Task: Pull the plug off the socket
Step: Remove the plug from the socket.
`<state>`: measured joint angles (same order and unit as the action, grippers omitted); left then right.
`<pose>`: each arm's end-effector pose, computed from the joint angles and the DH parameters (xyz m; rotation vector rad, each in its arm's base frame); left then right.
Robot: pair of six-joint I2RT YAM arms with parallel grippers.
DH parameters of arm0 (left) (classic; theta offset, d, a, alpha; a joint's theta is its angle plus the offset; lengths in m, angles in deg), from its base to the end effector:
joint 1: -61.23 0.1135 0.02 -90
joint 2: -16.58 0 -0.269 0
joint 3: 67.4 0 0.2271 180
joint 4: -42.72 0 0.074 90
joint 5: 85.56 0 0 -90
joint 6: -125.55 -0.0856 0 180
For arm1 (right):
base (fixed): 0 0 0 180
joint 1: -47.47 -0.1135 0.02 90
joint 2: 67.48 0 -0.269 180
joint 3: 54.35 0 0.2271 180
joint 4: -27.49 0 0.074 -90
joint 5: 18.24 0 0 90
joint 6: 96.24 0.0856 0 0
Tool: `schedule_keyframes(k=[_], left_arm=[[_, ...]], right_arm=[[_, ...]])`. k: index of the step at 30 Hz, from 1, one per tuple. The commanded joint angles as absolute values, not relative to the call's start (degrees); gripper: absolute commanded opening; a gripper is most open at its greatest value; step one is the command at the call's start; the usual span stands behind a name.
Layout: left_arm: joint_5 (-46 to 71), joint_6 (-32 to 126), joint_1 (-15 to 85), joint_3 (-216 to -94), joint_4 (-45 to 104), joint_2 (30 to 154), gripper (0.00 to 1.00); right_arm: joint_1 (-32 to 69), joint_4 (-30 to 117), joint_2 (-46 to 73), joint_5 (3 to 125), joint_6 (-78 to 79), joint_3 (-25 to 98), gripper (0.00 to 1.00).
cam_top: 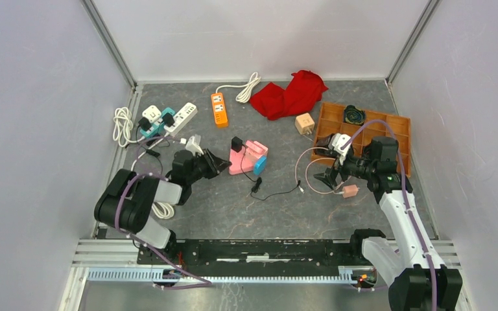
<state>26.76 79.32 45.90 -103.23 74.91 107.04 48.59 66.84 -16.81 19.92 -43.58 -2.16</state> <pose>0.2761 -0.1094 0.1388 -0.2434 2.0712 -1.0369 0.1780 0.0638 0.2498 -1.0478 1.7103 0.5808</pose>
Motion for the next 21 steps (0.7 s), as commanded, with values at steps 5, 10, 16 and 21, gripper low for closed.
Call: schedule_keyframes(k=[5, 10, 16, 21], left_arm=[[23.88, 84.56, 39.31, -97.43, 79.45, 99.63, 0.33], [18.37, 82.43, 38.69, -95.12, 71.1, 90.06, 0.4], [11.0, 77.25, 38.71, -95.58, 55.99, 73.62, 0.61], [10.82, 71.55, 38.65, -99.81, 49.44, 69.43, 0.94]], right_arm=[[48.31, 65.68, -16.11, 18.96, -44.21, -2.46, 0.98], [48.28, 65.73, -16.12, 18.39, -44.86, -2.64, 0.98], [48.32, 65.85, -16.34, 17.19, -45.42, -2.82, 0.98], [48.37, 65.8, -16.57, 16.04, -45.66, -3.02, 0.98]])
